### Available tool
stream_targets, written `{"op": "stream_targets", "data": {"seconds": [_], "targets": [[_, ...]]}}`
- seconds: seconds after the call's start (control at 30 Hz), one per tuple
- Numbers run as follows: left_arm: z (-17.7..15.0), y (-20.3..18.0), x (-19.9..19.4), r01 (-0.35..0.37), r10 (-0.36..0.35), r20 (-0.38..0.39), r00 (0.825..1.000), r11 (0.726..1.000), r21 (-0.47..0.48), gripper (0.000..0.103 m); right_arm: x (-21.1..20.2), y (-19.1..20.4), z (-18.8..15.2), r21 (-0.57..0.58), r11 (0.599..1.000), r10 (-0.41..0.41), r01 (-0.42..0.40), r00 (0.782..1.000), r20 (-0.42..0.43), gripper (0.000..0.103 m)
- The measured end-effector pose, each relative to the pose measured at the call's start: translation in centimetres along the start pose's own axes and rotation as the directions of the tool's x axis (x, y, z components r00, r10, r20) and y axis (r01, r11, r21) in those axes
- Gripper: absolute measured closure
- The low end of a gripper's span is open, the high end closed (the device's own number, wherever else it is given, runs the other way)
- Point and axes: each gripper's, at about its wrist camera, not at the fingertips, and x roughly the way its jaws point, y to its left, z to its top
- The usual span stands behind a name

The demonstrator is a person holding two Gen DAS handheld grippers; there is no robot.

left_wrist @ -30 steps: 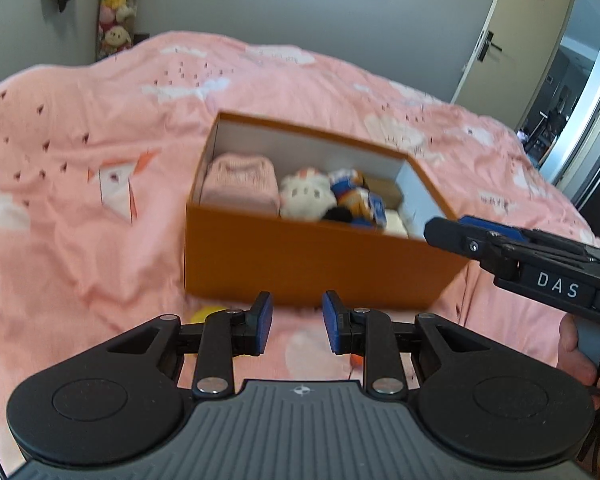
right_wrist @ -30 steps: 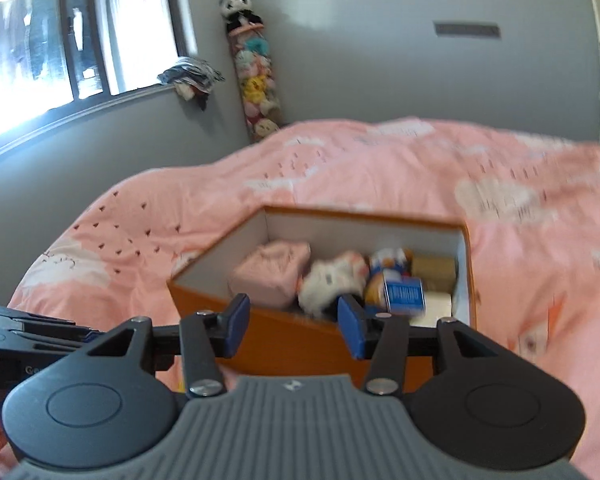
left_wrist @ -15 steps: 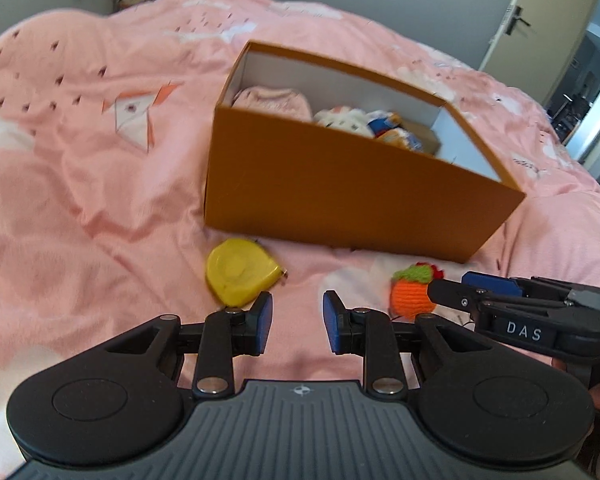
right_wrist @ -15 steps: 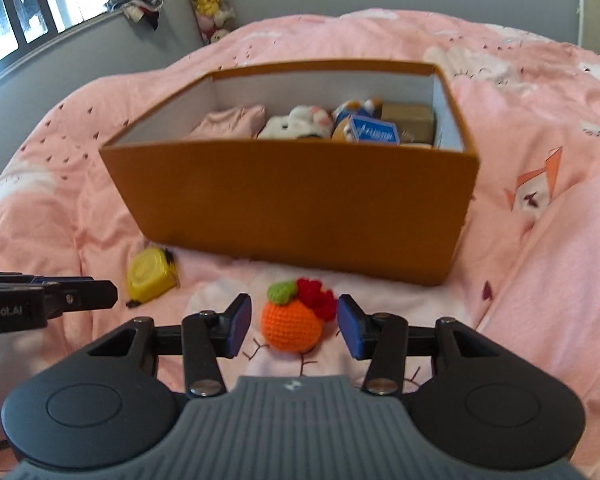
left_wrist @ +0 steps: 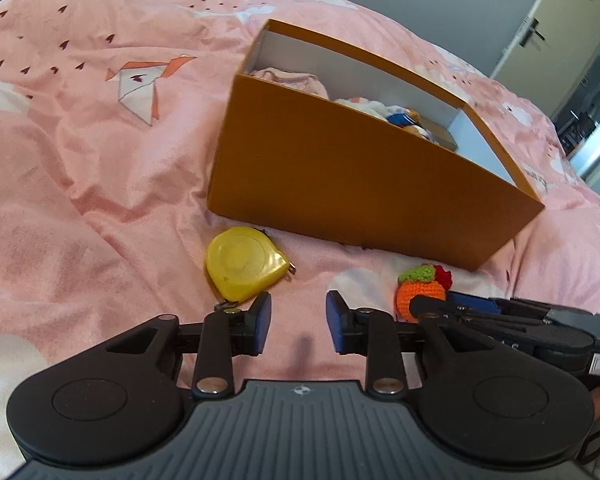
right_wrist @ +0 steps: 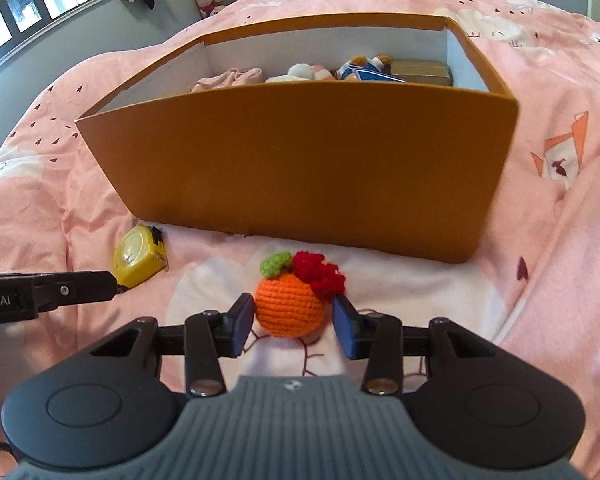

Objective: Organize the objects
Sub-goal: 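Withdraw both tools from the box toward the tape measure and orange plush, then grasp the yellow tape measure with the left tool while the right grasps the orange plush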

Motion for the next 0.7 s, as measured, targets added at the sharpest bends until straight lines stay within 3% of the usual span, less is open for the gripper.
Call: {"op": "stream_targets", "data": {"seconds": [0.17,0.33,0.47,0.7], "targets": [[0.9,1.5,0.6,-0.024,0.026,0.011,1.000,0.993,-0.117,0.061,1.8,-0.1,0.3,0.016,1.000,0.012,-0.012,0.999,-0.033,0.058],[2.0,2.9,1.7,-0.085,0.085,-0.014,0.996,0.961,-0.262,0.058,1.1,0.2,0.5,-0.009,1.000,0.022,-0.022,1.000,-0.002,0.060],[2.4,2.3,2.9,-0.156,0.156,-0.020,0.988,0.951,-0.268,0.054,0.6,1.5,0.7,-0.087,0.996,0.035,-0.033,0.999,0.025,0.060],[2.3,2.4,4.4,-0.175,0.175,-0.028,0.984,0.932,-0.317,0.037,1.2,1.6,0.7,-0.111,0.993,0.041,-0.041,0.999,0.002,0.060]]}}
